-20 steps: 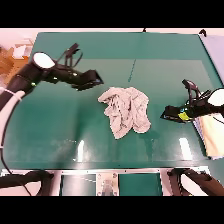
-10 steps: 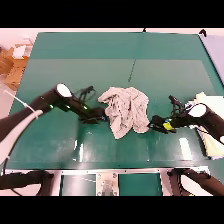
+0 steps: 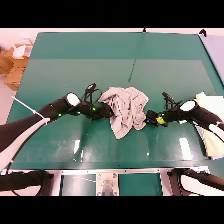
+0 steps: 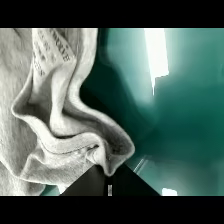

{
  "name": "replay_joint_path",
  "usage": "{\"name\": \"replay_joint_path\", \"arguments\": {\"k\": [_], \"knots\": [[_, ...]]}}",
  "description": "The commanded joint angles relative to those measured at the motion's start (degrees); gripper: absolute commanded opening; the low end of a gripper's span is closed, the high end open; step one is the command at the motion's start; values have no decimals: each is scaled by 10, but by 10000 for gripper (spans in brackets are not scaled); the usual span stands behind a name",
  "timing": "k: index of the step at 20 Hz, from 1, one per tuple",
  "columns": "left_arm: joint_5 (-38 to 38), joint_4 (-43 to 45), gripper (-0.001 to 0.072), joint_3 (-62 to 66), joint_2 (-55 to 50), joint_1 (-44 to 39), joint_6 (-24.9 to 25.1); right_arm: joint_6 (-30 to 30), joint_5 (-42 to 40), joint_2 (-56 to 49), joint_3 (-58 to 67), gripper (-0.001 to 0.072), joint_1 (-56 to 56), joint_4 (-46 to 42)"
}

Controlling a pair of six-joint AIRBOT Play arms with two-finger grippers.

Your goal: Fold the shirts.

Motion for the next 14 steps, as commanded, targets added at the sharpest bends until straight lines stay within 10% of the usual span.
{"name": "replay_joint_path", "arguments": {"k": [1, 10, 11, 13, 14], "knots": [[93, -56, 705, -1, 0, -3, 14, -13, -2, -7, 13, 12, -6, 3], [86, -210, 703, 0, -40, -56, 149, -13, -13, -7, 13, 12, -6, 3], [80, -219, 555, 0, -55, -56, 150, -13, -13, -7, 13, 12, -6, 3], [98, -208, 30, 2, -56, -55, 151, -13, -10, -7, 13, 11, -6, 2], [96, -200, 19, 9, -53, -48, 150, -14, -9, -7, 14, 11, -7, -2]]}}
